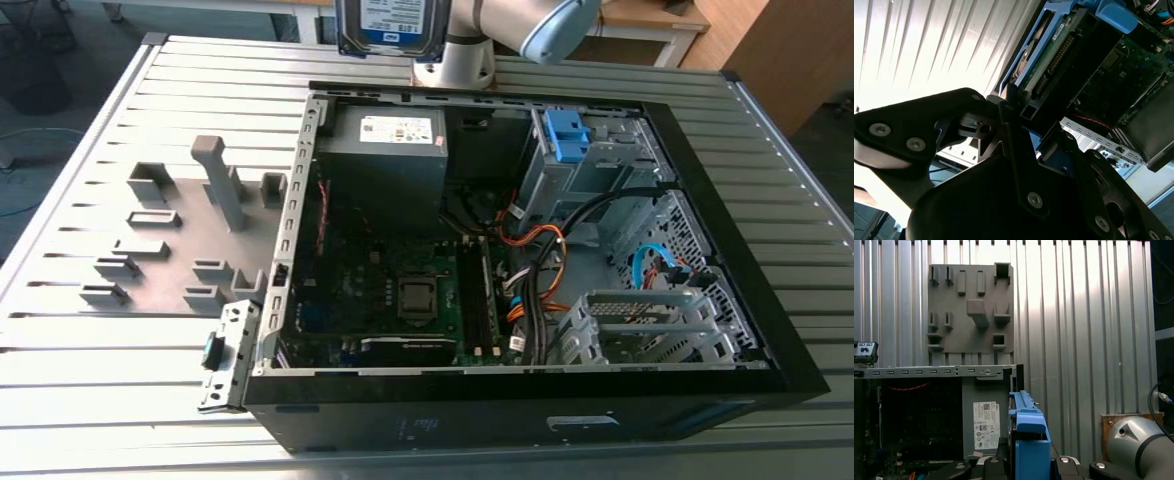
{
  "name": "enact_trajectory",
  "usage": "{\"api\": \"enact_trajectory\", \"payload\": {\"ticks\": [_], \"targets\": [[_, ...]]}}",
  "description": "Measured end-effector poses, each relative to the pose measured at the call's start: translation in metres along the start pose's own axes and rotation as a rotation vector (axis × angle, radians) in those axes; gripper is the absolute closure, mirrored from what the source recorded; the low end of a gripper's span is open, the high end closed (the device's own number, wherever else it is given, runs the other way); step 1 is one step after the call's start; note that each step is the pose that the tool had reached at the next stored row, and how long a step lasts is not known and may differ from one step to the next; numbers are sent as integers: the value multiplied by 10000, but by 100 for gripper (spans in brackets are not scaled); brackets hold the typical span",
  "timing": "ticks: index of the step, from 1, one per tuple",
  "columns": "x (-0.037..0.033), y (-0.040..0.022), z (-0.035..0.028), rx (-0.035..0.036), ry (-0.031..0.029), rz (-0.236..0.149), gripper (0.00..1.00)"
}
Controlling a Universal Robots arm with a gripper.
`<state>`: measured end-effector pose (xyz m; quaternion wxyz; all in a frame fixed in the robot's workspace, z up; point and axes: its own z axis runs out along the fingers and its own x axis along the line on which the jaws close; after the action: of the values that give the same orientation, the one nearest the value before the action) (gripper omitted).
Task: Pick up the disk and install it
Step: 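Pick up the disk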
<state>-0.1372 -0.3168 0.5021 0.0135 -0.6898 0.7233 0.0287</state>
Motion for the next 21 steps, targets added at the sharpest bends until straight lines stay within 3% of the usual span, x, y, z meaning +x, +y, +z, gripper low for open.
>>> {"api": "enact_trajectory", "payload": {"ticks": [21], "targets": [[-7, -139, -3, 0, 0, 0, 64]]}}
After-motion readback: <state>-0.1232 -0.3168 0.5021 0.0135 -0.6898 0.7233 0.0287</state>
